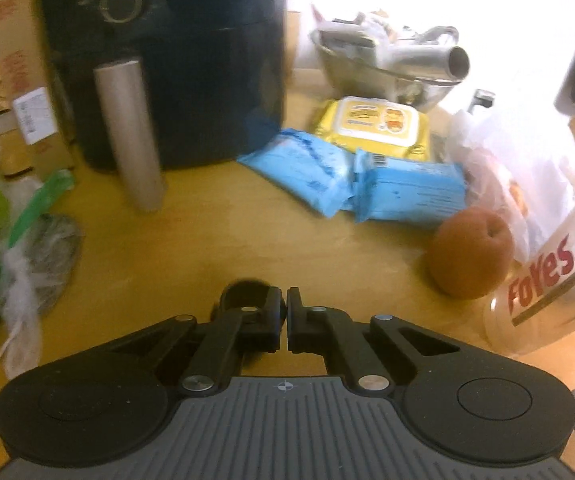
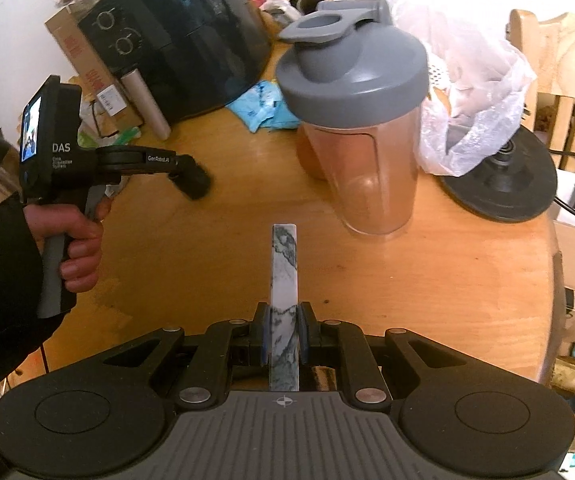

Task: Organize rigid objects
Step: 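Grasp the black cylindrical socket with the left gripper and lift it, then carry the black socket and marble strip over the box with both grippers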

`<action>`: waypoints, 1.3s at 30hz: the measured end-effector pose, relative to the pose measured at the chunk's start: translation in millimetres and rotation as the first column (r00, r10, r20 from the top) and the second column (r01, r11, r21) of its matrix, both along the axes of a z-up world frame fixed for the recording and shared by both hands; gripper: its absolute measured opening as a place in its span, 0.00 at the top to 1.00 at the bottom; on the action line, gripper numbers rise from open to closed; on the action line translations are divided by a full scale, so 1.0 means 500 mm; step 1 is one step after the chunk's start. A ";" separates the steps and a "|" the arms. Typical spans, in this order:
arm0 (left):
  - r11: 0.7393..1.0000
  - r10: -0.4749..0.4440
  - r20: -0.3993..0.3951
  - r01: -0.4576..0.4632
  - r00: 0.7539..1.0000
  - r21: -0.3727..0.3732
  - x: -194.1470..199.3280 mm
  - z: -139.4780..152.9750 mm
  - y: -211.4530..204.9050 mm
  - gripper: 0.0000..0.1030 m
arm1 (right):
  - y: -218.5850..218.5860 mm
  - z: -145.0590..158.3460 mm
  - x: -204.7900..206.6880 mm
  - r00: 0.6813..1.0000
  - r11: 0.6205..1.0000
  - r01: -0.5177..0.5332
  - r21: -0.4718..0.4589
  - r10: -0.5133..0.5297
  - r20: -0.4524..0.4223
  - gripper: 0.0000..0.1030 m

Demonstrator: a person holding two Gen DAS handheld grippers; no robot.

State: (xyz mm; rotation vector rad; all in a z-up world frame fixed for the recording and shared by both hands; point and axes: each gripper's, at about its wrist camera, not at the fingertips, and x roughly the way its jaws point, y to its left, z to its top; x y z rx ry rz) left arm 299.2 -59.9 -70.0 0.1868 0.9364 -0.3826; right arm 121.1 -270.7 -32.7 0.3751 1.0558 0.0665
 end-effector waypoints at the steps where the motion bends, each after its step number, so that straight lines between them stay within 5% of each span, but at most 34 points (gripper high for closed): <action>1: 1.000 0.007 -0.002 -0.007 1.000 -0.003 -0.004 0.003 0.006 0.97 | 0.001 0.000 0.002 1.000 1.000 -0.007 0.001 0.007 0.000 0.84; 13: 0.997 0.078 0.033 -0.077 0.996 -0.022 -0.062 0.027 0.062 0.93 | 0.013 0.001 0.015 0.996 0.996 -0.089 0.013 0.089 0.009 0.84; 14: 0.996 0.090 0.031 -0.089 0.996 -0.025 -0.066 0.027 0.070 0.87 | 0.014 0.001 0.015 0.996 0.995 -0.094 0.013 0.094 0.010 0.84; 17: 0.992 0.115 0.028 -0.113 0.993 -0.047 -0.080 0.030 0.094 0.43 | 0.015 0.000 0.013 0.995 0.995 -0.101 0.015 0.101 0.011 0.84; 19: 0.992 0.121 0.048 -0.119 0.991 -0.052 -0.090 0.032 0.106 0.34 | 0.015 -0.001 0.013 0.995 0.995 -0.103 0.018 0.103 0.010 0.84; 31: 0.995 0.099 0.050 -0.099 0.994 -0.003 -0.049 -0.035 0.089 0.34 | 0.018 0.004 -0.001 0.995 0.995 -0.098 0.015 0.098 0.007 0.84; 32: 0.996 0.093 0.046 -0.093 0.995 0.001 -0.044 -0.040 0.087 0.36 | 0.015 0.004 -0.003 0.996 0.996 -0.091 0.014 0.091 0.004 0.84; 33: 0.996 0.084 0.040 -0.084 0.996 -0.002 -0.041 -0.044 0.086 0.62 | 0.012 0.004 -0.005 0.997 0.996 -0.083 0.012 0.083 0.001 0.84; 39: 0.998 0.064 0.029 -0.064 0.998 0.002 -0.053 -0.031 0.086 0.64 | -0.011 0.010 -0.022 0.999 0.999 -0.052 -0.005 0.052 -0.002 0.84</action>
